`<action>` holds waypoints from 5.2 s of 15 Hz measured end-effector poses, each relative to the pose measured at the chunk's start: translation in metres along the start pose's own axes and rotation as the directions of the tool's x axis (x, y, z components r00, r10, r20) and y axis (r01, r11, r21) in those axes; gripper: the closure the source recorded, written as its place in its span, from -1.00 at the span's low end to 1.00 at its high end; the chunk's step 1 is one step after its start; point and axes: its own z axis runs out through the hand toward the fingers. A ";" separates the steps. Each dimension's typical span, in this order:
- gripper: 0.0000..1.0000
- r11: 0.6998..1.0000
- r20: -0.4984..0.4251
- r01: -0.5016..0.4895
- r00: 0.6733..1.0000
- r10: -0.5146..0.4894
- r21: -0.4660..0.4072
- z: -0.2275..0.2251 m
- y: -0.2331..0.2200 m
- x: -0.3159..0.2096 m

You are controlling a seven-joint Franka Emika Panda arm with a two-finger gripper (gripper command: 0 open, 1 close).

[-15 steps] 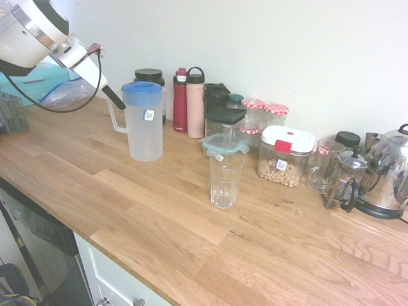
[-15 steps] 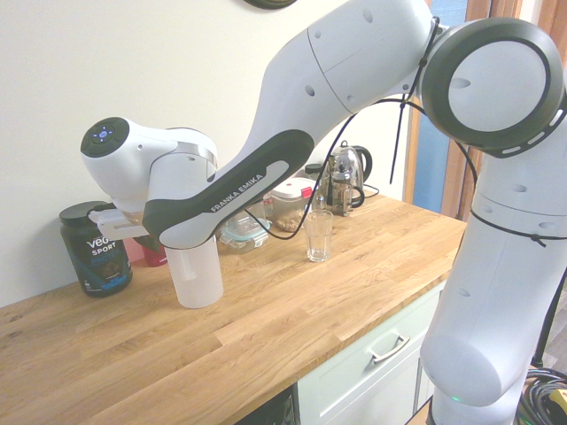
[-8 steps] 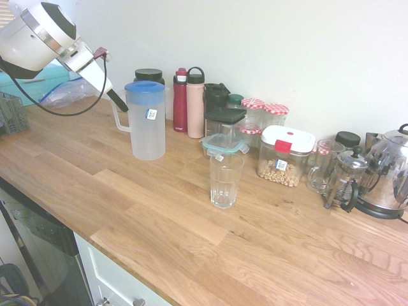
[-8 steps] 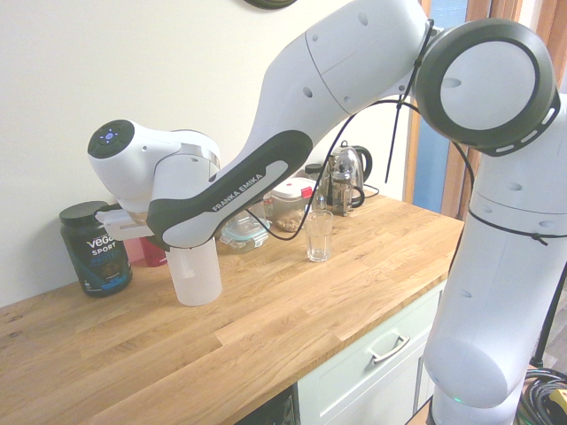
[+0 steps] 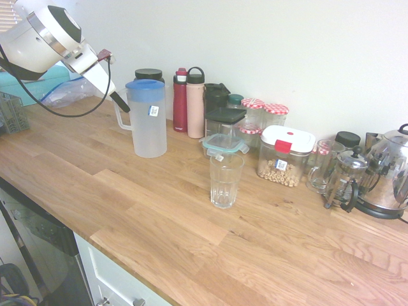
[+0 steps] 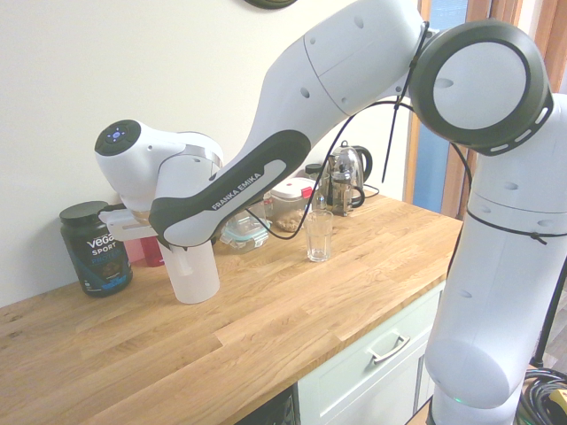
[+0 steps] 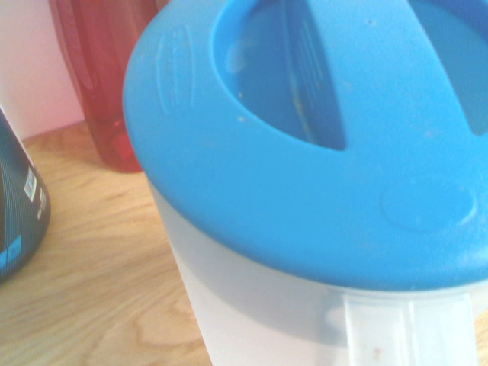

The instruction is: Pour me some water

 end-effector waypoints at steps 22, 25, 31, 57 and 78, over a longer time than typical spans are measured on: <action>1.00 0.655 0.268 0.743 0.609 -0.747 0.138 -0.082 0.230 0.244; 1.00 0.649 0.324 0.749 0.586 -0.743 0.135 -0.085 0.256 0.269; 1.00 0.650 0.353 0.749 0.577 -0.737 0.132 -0.093 0.291 0.316; 1.00 0.155 0.491 0.985 0.175 -0.853 -0.082 0.019 0.183 0.433; 1.00 0.085 0.519 0.986 0.148 -0.842 -0.144 0.017 0.166 0.406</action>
